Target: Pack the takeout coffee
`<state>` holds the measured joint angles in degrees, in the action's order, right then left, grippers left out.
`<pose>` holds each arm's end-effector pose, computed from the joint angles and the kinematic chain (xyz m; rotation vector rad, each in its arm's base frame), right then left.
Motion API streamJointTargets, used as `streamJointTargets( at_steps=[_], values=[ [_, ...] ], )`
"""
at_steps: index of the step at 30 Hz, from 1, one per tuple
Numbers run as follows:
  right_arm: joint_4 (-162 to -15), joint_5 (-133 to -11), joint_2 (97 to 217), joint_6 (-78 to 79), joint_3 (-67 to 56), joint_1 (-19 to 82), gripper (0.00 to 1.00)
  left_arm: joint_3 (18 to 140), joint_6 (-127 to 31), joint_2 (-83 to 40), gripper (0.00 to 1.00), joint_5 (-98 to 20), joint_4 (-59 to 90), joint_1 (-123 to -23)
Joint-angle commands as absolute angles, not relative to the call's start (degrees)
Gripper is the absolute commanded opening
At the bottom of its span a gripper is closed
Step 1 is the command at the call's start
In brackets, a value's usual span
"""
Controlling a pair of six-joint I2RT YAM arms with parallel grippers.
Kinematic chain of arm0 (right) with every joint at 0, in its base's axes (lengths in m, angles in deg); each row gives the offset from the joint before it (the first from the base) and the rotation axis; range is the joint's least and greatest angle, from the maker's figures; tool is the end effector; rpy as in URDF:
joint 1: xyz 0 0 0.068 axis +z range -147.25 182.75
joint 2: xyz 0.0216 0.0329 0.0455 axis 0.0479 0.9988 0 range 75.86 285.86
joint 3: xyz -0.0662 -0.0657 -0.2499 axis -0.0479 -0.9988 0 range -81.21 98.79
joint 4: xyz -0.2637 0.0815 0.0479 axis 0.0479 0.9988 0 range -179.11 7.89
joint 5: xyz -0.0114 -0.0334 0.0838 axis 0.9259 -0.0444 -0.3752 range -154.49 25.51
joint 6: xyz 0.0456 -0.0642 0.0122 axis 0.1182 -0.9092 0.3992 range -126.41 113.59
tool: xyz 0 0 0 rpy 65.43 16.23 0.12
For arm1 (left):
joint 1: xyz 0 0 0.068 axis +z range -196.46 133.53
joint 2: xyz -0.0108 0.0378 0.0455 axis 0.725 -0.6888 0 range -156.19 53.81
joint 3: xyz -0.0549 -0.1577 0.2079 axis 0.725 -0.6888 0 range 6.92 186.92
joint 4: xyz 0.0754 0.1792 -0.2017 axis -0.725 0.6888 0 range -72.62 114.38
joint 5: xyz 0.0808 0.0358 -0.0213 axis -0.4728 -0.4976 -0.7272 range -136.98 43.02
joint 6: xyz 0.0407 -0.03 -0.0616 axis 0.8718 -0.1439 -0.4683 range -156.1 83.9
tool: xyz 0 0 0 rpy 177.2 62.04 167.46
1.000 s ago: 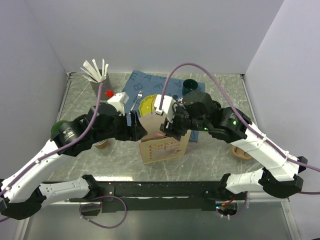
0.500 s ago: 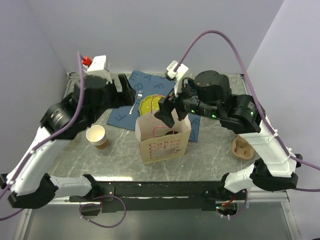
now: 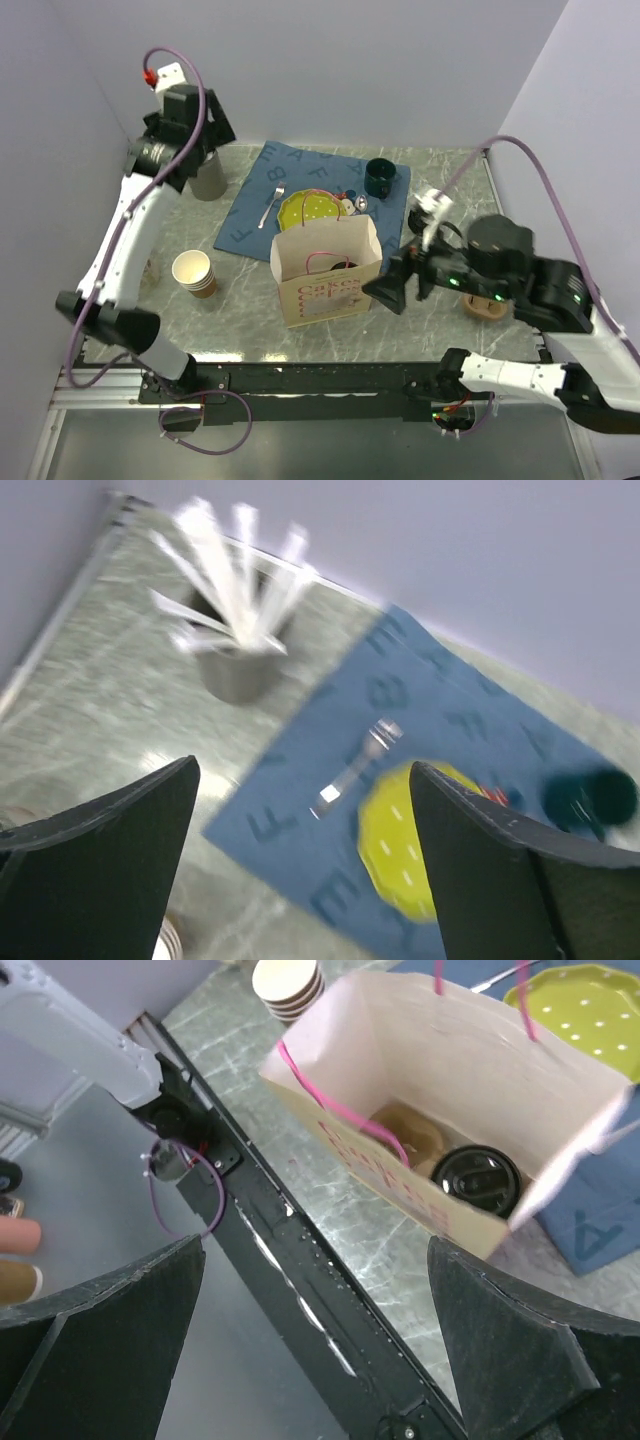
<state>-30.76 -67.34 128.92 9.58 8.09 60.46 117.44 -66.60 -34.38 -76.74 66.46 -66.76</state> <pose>0.0908 0.1500 0.4708 -0.7678 1.9173 0.8748 0.3431 -0.0906 0.4671 -0.4905 1.9105 -0.0470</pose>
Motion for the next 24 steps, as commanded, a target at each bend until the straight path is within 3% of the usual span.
streamJointTargets(
  at_steps=[1,9,17,24],
  values=[
    [-37.25,-64.66,122.11,10.73,3.44,60.23,1.00,123.80,-62.65,-42.06,0.90,-72.75,58.34,-59.32],
    [-32.69,-59.75,122.97,5.47,4.92,60.23,1.00,140.14,-64.05,-61.74,0.75,-60.69,52.19,-50.42],
    [-29.96,-56.40,129.30,2.21,9.94,60.23,1.00,138.49,-61.24,-70.46,0.67,-54.63,39.27,-48.66],
    [-30.13,-56.31,133.07,0.36,10.28,60.14,1.00,140.51,-58.60,-75.21,0.62,-55.50,37.16,-48.14]
  ],
)
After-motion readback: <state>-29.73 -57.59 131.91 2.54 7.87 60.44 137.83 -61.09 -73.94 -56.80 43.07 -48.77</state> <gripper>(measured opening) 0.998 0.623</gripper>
